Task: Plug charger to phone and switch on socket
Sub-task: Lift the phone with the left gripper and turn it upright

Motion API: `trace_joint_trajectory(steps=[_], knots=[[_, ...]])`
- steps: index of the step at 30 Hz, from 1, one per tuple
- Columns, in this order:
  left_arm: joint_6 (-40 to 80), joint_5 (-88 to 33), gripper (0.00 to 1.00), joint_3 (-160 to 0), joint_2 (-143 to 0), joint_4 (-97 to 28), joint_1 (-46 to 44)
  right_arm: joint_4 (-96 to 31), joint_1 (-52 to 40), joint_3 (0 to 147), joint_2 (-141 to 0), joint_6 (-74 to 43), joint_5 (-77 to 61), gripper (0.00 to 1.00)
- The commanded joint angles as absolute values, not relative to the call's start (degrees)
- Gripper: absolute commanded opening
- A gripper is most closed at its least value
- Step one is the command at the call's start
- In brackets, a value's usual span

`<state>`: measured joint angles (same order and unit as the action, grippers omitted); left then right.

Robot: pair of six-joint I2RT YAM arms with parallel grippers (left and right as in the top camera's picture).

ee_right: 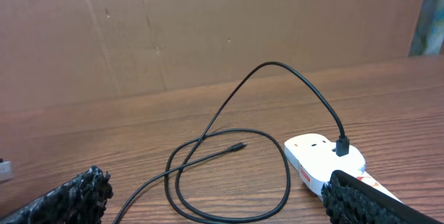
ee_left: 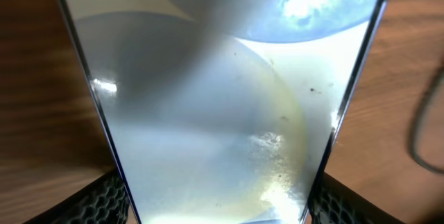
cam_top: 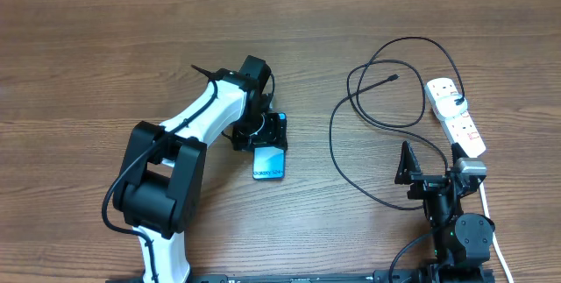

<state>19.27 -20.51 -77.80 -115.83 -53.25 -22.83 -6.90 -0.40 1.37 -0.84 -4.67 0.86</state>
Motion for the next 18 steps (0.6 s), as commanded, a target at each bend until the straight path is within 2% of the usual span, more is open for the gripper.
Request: trace_joint_trajectory(steps=[1,9,13,18], knots=[[17.76,-31.20,0.57,-80.51,-117.84,-55.20,-22.85,-6.55,-0.21,1.34,-0.16,-4.45,1.21,1.00],[17.74,-47.51,0.58,-83.68,-117.84,-56.31,-22.70,-6.55,-0.21,1.34,-0.16,-4.45,1.21,1.00],[17.76,-57.41,0.54,-83.79,-117.84,-56.34,-21.87,-6.55,-0.21,1.34,-0.16,-4.45,1.21,1.00],[17.76,-69.80,0.54,-83.79,-117.84,-56.31,-19.88,-6.55,-0.21,1.34,-0.16,-4.45,1.21,1.00]])
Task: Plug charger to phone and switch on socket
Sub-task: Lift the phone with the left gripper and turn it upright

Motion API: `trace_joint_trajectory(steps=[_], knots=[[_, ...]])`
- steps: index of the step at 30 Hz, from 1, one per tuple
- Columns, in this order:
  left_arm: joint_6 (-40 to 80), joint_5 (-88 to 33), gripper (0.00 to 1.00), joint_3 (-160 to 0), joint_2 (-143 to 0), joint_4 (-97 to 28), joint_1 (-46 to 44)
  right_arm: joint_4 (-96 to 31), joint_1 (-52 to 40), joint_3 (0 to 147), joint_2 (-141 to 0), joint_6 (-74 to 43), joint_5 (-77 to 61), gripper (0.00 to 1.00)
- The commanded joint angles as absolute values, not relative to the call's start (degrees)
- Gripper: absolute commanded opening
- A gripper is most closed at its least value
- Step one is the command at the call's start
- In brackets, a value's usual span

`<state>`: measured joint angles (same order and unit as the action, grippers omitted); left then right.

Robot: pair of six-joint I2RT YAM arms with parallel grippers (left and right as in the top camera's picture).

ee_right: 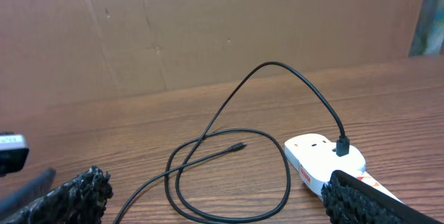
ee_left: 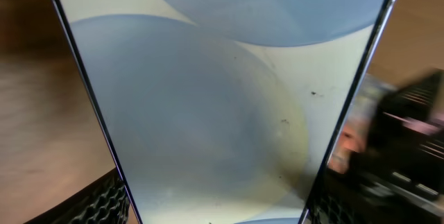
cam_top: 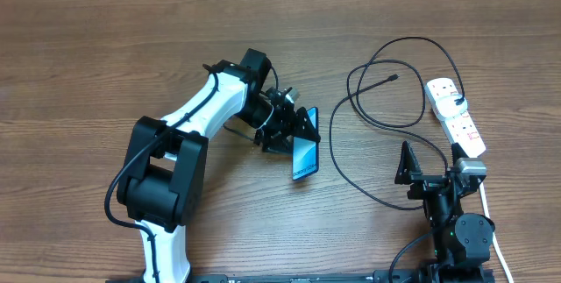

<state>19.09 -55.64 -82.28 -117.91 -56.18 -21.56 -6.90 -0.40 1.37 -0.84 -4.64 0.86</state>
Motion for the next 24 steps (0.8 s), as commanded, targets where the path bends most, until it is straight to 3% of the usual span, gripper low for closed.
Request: trace_joint_trajectory(steps=[1,12,24], knots=[[17.76,-71.77,0.54,-83.79,-117.84,-56.27,-19.64,-6.55,-0.21,1.34,-0.16,-4.45,1.21,1.00],[19.31,-87.24,0.53,-83.79,-117.84,-54.81,-16.43,-6.55,-0.21,1.34,-0.16,-4.45,1.21,1.00],[28.80,-87.68,0.48,-83.79,-117.84,-54.81,-12.34,-6.55,-0.21,1.34,-0.16,-4.45,1.21,1.00]])
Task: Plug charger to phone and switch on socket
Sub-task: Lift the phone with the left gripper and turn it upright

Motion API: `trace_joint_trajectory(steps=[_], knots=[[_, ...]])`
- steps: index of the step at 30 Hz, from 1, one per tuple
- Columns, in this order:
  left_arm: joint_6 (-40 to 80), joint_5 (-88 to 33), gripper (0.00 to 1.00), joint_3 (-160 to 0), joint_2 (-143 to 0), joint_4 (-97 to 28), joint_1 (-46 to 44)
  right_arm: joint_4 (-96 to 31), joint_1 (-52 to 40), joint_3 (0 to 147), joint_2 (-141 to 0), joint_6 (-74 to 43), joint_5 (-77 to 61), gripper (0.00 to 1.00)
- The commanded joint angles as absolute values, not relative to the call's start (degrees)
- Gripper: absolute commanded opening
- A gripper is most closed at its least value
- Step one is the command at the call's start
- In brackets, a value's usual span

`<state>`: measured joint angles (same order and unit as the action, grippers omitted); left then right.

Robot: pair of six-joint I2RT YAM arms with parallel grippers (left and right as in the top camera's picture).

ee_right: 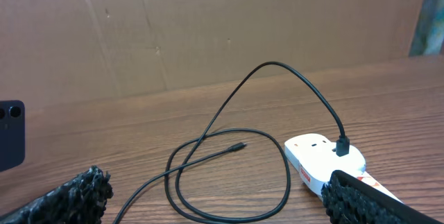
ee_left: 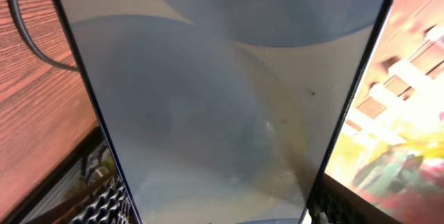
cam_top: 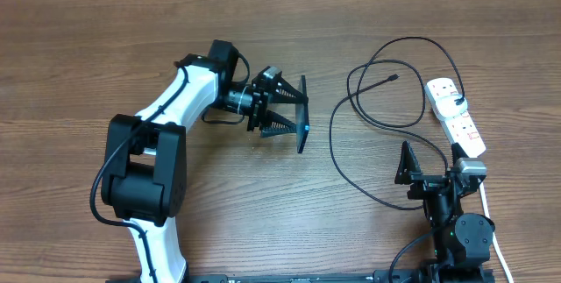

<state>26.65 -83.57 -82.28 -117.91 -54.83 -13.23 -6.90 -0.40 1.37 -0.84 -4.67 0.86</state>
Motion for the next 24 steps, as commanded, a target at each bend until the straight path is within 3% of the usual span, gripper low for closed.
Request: trace_joint_trajectory(steps=[1,24], knots=[[28.77,-88.16,0.48,-83.79,-117.84,-54.78,-12.14,-6.55,-0.21,1.34,-0.16,-4.45,1.21,1.00],[28.77,-89.67,0.49,-83.79,-117.84,-54.78,-11.51,-6.55,-0.21,1.34,-0.16,-4.45,1.21,1.00]])
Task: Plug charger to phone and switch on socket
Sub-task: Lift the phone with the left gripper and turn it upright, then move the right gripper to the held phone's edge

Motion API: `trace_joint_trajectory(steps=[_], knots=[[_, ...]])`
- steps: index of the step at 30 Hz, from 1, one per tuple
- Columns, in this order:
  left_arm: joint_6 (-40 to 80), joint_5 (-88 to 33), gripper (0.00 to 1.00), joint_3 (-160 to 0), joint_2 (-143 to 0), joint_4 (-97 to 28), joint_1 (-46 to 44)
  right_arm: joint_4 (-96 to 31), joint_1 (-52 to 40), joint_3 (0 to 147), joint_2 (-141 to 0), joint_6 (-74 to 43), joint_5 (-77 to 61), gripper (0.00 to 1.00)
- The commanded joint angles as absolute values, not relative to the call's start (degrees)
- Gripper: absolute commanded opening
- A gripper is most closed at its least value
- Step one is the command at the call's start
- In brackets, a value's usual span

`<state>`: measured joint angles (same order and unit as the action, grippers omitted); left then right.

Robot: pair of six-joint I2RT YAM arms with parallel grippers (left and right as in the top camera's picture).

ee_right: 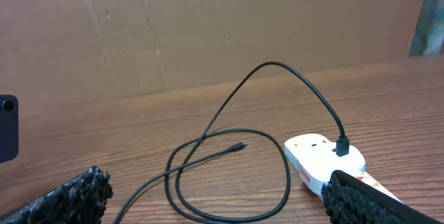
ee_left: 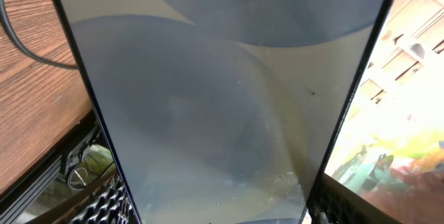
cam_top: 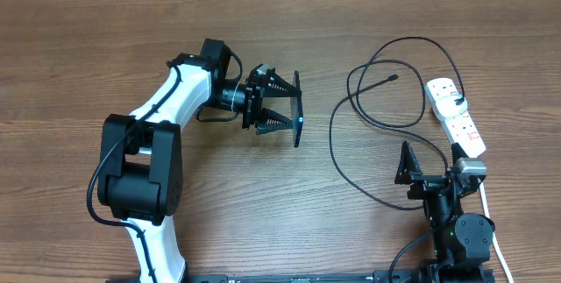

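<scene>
My left gripper (cam_top: 293, 109) is shut on the dark phone (cam_top: 298, 112) and holds it on edge above the table, left of the cable. The phone's screen (ee_left: 222, 99) fills the left wrist view between the two fingers (ee_left: 104, 203). Its back just shows at the left edge of the right wrist view as the phone (ee_right: 7, 137). The black charger cable (cam_top: 351, 134) lies looped on the wood, its free connector (cam_top: 392, 78) pointing right. Its plug (cam_top: 458, 101) sits in the white power strip (cam_top: 456, 118). My right gripper (cam_top: 421, 165) stands open near the front, holding nothing.
A brown cardboard wall (ee_right: 208, 30) closes off the far side of the wooden table (cam_top: 105, 38). The strip's white lead (cam_top: 487, 208) runs toward the front edge beside the right arm base (cam_top: 460, 230).
The left gripper and the phone sit slightly farther back and to the left than before. The phone is still on edge. Right arm, cable and power strip are unchanged.
At first the left gripper was shut on the phone lying flat on the table. Then the phone was off the wood, tilted and farther right. After that it stood on edge in the air, and now it is a little farther back. The right arm stayed still.
</scene>
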<state>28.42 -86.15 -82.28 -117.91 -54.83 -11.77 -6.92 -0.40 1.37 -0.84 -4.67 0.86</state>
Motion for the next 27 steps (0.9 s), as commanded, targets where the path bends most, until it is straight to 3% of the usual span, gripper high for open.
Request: trace_joint_trajectory(steps=[1,15,20,27], knots=[[28.77,-89.67,0.49,-83.79,-117.84,-54.78,-11.51,-6.55,-0.21,1.34,-0.16,-4.43,1.21,1.00],[28.80,-89.67,0.49,-83.79,-117.84,-54.81,-11.51,-6.44,-0.21,1.34,-0.16,-4.69,0.97,1.00],[28.77,-89.62,0.49,-83.79,-117.84,-54.78,-11.55,-5.74,-0.30,1.34,-0.16,-8.19,-10.24,1.00],[28.77,-89.62,0.49,-83.79,-117.84,-54.81,-11.60,-4.86,-0.30,1.34,-0.16,-29.28,-36.99,1.00]])
